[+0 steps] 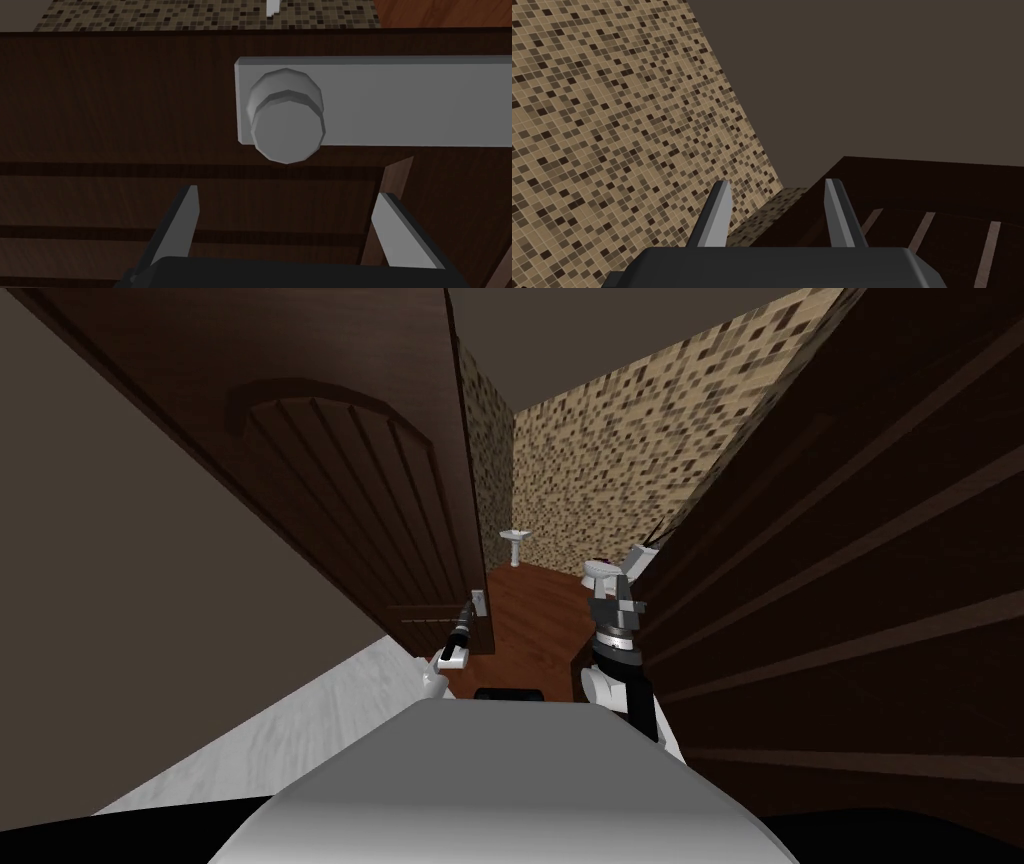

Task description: Push the door open

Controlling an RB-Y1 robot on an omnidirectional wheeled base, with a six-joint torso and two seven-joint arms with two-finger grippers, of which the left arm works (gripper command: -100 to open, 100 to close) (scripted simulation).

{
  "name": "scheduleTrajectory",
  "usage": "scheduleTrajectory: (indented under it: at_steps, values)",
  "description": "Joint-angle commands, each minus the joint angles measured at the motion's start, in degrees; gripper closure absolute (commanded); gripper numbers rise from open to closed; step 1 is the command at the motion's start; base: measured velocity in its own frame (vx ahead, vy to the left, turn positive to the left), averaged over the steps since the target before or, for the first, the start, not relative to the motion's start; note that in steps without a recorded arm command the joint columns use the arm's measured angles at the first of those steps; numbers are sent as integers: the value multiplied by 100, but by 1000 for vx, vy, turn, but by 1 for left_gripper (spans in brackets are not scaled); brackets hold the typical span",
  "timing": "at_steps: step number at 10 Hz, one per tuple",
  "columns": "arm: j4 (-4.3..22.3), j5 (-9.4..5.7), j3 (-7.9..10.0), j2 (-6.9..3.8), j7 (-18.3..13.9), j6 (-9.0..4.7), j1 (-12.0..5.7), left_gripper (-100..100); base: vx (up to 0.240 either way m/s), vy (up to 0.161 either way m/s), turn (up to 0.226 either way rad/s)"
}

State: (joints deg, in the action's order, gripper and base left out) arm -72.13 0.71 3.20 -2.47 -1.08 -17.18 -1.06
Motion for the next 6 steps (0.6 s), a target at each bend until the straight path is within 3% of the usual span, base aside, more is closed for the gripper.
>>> scheduleTrajectory:
  at_steps: [1, 3, 4, 5, 6]
  values:
    - [36, -3, 31, 20, 9, -30, -29, -100, 226, -8, -24]
    - [84, -7, 62, 111, 18, -74, -57, -100, 218, -10, -20]
    - [70, -7, 51, 74, 12, -57, -50, -100, 100, -6, -2]
    - [70, -7, 51, 74, 12, -57, -50, 100, -15, 1, 5]
    - [70, -7, 51, 74, 12, -57, -50, 100, -34, 4, -7]
